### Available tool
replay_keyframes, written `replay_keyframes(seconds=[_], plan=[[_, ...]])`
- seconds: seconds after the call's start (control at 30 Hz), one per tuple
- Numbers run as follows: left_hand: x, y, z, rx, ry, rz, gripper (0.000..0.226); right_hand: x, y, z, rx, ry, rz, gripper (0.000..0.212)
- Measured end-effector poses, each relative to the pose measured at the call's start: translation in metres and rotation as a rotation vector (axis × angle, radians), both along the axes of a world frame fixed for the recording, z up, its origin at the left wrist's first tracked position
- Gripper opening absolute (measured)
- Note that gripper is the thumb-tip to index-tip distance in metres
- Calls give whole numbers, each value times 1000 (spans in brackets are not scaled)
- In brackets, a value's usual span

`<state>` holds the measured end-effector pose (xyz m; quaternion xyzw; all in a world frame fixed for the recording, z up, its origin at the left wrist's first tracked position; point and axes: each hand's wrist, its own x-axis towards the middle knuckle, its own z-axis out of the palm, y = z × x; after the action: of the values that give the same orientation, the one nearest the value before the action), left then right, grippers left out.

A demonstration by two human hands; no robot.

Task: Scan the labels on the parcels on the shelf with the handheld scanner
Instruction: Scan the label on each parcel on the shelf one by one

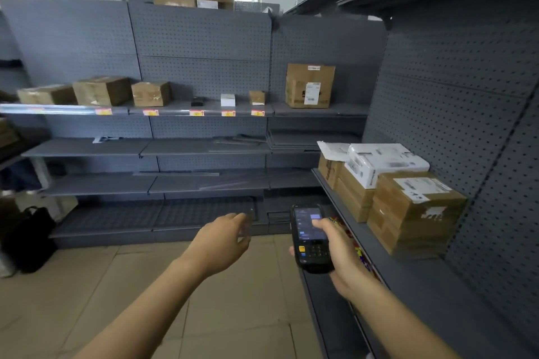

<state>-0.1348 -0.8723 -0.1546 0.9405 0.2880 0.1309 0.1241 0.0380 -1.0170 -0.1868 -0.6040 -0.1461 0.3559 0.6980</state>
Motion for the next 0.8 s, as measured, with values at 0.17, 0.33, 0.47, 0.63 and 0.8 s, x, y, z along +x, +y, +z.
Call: replay_keyframes(seconds=[0.17, 0.33, 0.47, 0.63, 0.8], plan=[[31, 83, -13, -34, 51, -10, 27, 36, 71, -5, -29, 6, -68, 40], [82, 171, -4, -24, 55, -103, 30, 73, 139, -1, -32, 24, -190, 39], [135, 226, 1, -29, 86, -201, 32, 106, 172, 1, -15, 33, -305, 33], [215, 244, -7, -52, 114, -377, 32, 144, 180, -5, -28, 56, -484, 31], [303, 243, -17, -44, 150, -529, 25, 200, 172, -11, -77, 88, -602, 33]])
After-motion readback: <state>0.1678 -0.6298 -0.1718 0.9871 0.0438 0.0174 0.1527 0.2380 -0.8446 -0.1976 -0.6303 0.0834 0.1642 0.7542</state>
